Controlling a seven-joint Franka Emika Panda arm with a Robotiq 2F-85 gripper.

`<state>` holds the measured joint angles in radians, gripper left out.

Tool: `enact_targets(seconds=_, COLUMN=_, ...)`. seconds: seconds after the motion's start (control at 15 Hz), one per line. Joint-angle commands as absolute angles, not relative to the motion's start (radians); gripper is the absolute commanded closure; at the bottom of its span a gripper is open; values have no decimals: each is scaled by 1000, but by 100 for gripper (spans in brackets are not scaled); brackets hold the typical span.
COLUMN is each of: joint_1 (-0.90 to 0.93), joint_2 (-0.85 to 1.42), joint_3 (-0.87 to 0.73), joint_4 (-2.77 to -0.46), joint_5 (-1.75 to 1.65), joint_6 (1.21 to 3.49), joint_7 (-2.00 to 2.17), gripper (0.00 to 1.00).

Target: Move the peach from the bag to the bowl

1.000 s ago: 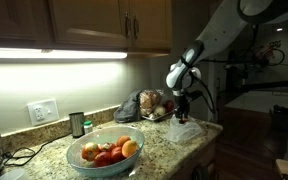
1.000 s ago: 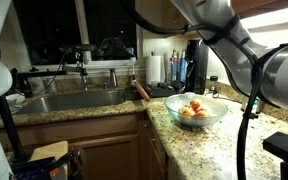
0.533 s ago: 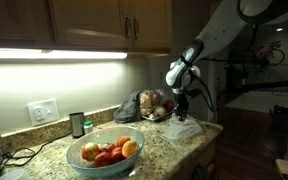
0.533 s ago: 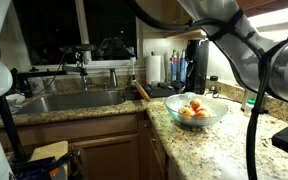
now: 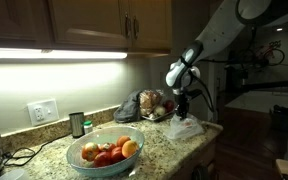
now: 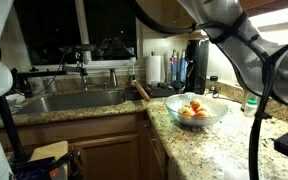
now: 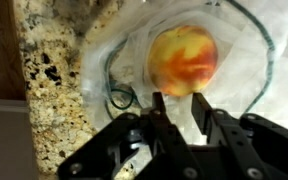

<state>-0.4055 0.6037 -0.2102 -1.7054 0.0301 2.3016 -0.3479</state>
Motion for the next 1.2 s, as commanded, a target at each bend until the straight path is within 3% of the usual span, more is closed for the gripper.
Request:
enact_targets(seconds=0.0, joint_1=-430, joint_2=616, joint_3=-194, joint_4=-1684, joint_5=31, joint_6=2269, joint_7=-349, gripper=34)
enact_targets(seconds=0.33, joint_1=-419, joint_2=599, joint_3=-201, joint_4=-1692, joint_5=21, joint_6=2256, joint_7=-335, gripper=1)
enact_targets(seconds=1.13, joint_1=-382, joint_2=588, joint_3=-227, joint_4=-1667, joint_5=-24, joint_6=2127, joint_7=-223, gripper=0)
